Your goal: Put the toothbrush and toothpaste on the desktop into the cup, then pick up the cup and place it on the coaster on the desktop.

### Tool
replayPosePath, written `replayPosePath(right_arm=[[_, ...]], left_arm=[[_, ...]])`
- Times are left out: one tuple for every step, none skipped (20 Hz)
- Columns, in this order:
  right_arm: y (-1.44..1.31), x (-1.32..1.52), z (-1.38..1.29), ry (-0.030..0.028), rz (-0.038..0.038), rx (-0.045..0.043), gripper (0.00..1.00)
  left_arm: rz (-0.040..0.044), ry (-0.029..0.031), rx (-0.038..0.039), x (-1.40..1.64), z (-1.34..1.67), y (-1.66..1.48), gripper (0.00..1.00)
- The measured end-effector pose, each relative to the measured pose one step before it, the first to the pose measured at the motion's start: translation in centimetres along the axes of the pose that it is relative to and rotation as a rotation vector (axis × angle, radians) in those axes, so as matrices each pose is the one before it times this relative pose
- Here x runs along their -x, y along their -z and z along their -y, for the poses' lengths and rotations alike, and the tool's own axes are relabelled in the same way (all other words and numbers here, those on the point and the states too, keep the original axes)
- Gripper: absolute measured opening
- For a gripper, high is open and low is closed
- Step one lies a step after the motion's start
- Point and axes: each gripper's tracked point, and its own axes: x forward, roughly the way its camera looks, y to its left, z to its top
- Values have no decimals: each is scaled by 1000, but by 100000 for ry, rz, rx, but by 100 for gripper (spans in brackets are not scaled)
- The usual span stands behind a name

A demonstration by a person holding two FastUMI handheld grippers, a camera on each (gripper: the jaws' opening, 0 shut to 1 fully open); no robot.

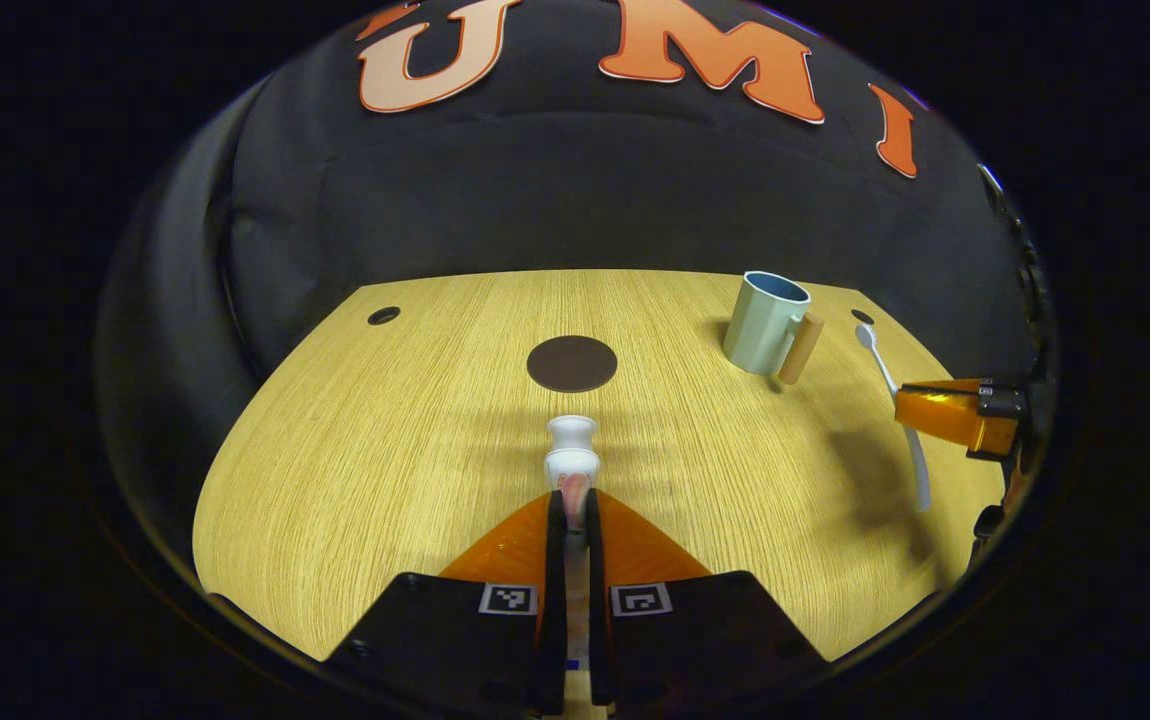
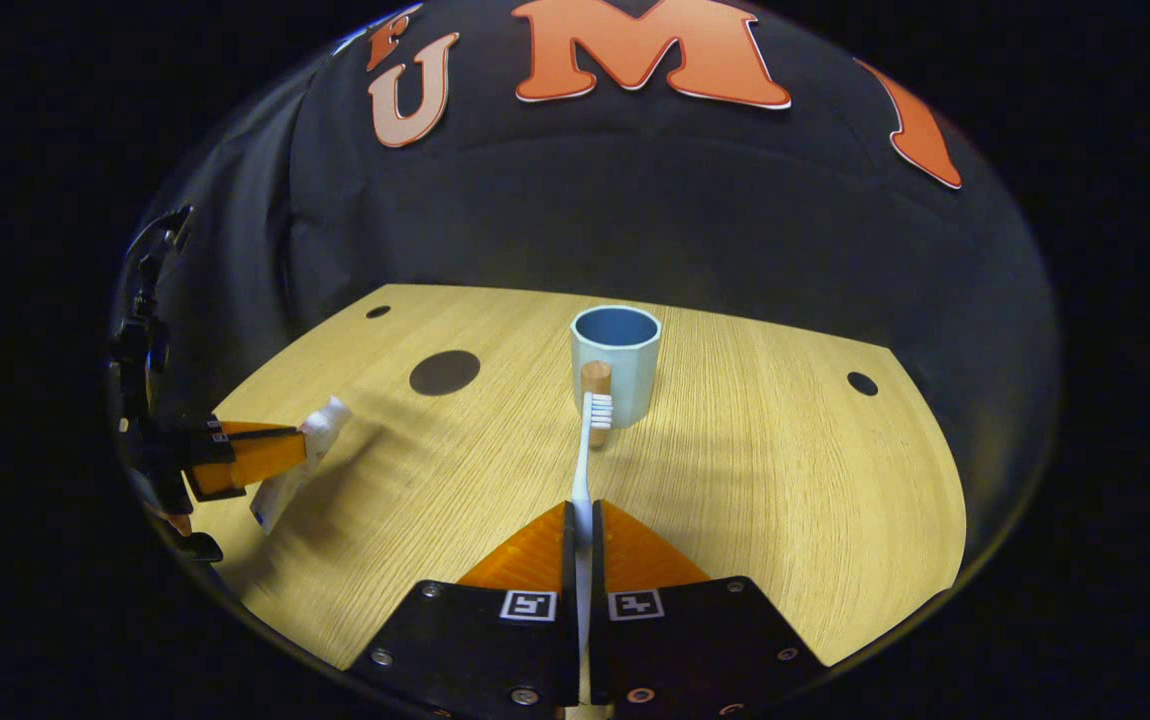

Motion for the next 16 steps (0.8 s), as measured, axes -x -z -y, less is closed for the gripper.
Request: replayPosePath(right_arm=[[-589,174,74,-49,1891,-828,5],[-639,174,4,-207,1946,-454,5],[-694,87,38,82,1965,-391,5],[-723,-103,36,121,2282,-399,5],[-909,-173,128,692,3093,-409,5],[-884,-495,99,659,3711,605,5],[-684,-198,-50,153,2904,1015,5],[-489,-31,-83,462,2281,494,5],[-623,-12,-55,217,1850,-383,4],[-387,-211,-147,178,1499,-1618,4],[-445,-177,-130,-358,1401,-1686,5],[-249,-248,4,133,1396,-1594,5],[-469,-232,6,434,2028,-1069,5],[-660,-456,20,394,2874,-41,5],[-672,-478,277,518,3799,1312,4],[-470,-374,283,1496,3080,1370,4]], left_arm=[[253,30,302,150,-61,102,13],[125,126,-20,54,4,-48,13],[232,43,285,51,103,77,13],[275,113,113,29,-7,-69,13],[309,40,343,49,-52,72,13],[172,48,129,-30,-25,-21,13],[138,158,321,11,-23,3,13],[124,84,162,-4,-11,23,13],[4,-42,242,-34,-119,23,13],[83,-42,60,-27,-30,-158,13],[139,85,284,-27,-6,170,13],[106,132,179,-27,-24,64,13],[184,265,374,-32,-53,107,13],[-126,182,187,-15,-145,6,13],[-86,269,-27,-105,-71,123,13],[-77,210,-378,-33,-10,85,13]])
